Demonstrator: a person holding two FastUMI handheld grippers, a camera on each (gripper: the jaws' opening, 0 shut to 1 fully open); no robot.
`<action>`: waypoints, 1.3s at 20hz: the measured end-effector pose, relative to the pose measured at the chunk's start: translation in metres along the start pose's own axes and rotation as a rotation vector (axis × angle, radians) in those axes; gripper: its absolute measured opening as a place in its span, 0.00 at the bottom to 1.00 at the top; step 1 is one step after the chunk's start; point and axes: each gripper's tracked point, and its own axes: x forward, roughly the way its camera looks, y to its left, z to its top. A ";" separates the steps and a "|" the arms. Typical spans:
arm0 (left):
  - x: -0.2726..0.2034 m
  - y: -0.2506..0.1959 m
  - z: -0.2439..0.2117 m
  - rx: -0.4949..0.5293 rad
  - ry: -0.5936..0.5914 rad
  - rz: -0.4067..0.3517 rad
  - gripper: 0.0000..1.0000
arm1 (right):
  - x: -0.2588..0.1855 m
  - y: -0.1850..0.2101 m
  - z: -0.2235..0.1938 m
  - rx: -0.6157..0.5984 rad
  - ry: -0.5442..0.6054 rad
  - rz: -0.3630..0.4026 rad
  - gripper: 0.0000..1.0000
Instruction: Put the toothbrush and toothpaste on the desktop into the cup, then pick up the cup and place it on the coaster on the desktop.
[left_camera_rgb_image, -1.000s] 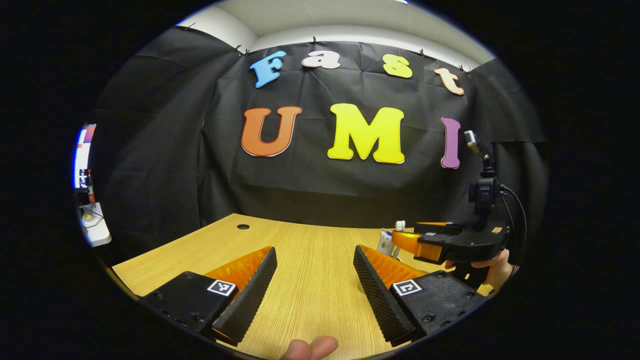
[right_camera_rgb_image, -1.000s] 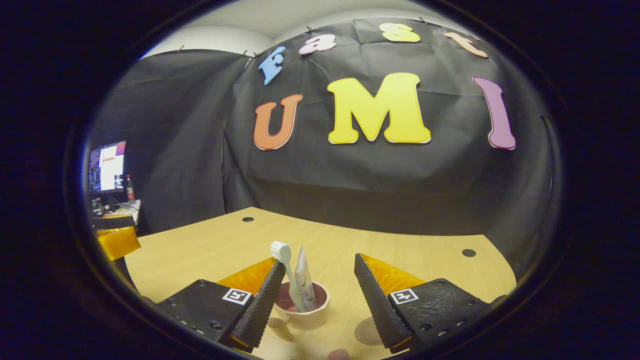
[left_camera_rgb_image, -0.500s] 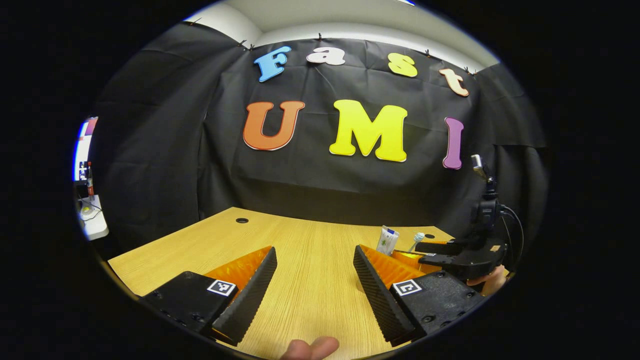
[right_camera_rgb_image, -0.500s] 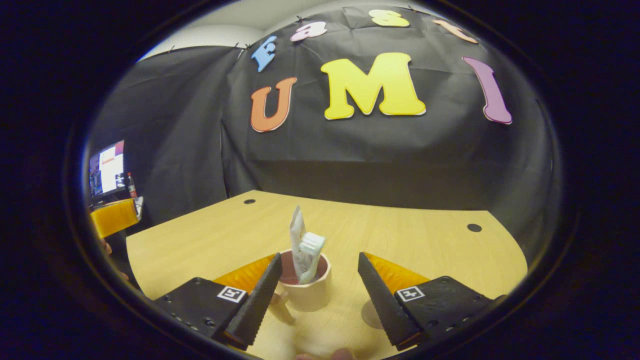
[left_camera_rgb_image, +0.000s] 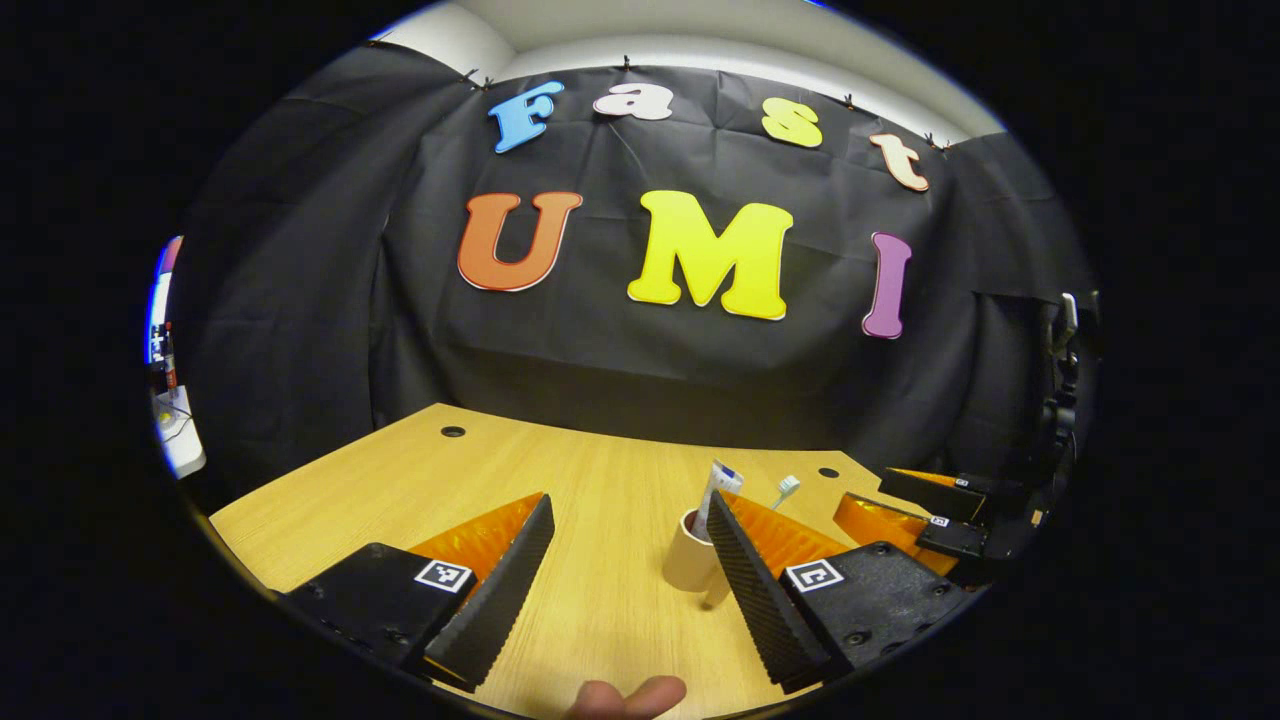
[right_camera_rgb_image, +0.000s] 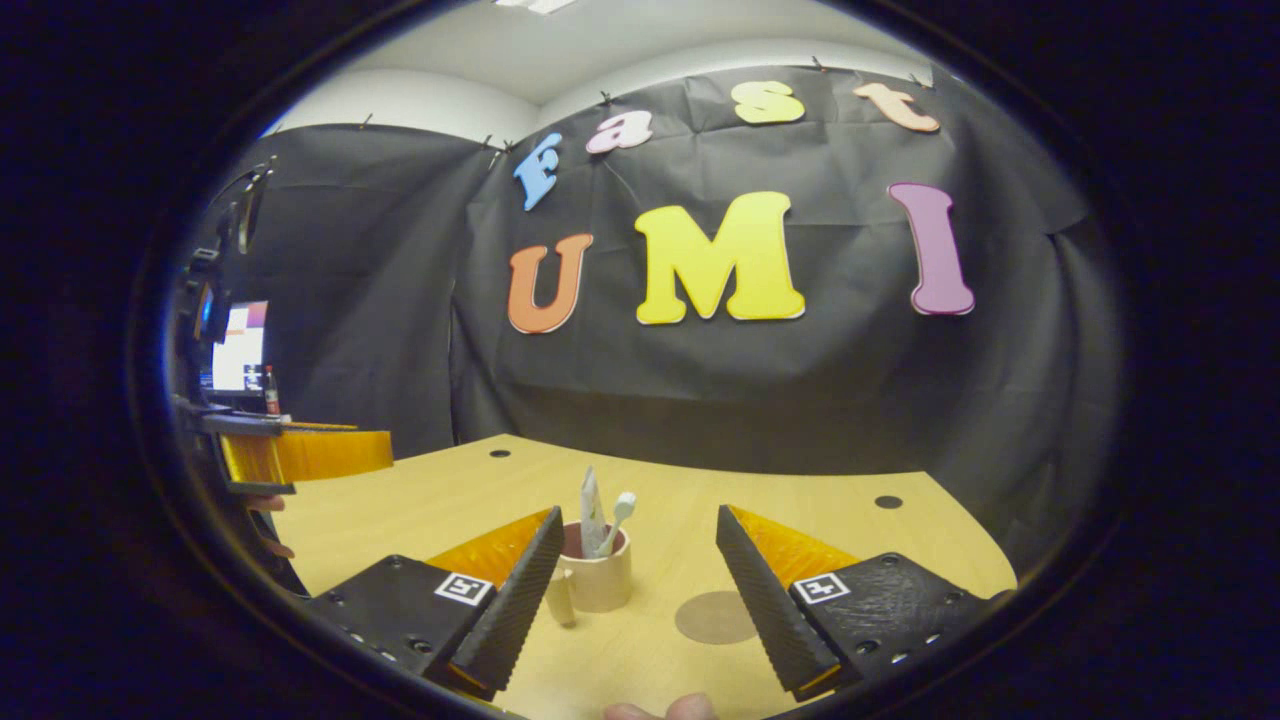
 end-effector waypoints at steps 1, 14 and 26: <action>0.003 -0.009 0.001 0.012 0.021 -0.009 0.98 | -0.015 -0.012 -0.001 0.013 -0.007 -0.032 0.92; 0.067 -0.069 -0.046 0.046 0.761 -0.151 0.98 | -0.167 -0.137 -0.049 0.140 -0.034 -0.294 0.91; 0.099 -0.038 -0.169 0.088 1.258 -0.026 0.99 | -0.204 -0.160 -0.065 0.199 -0.017 -0.364 0.95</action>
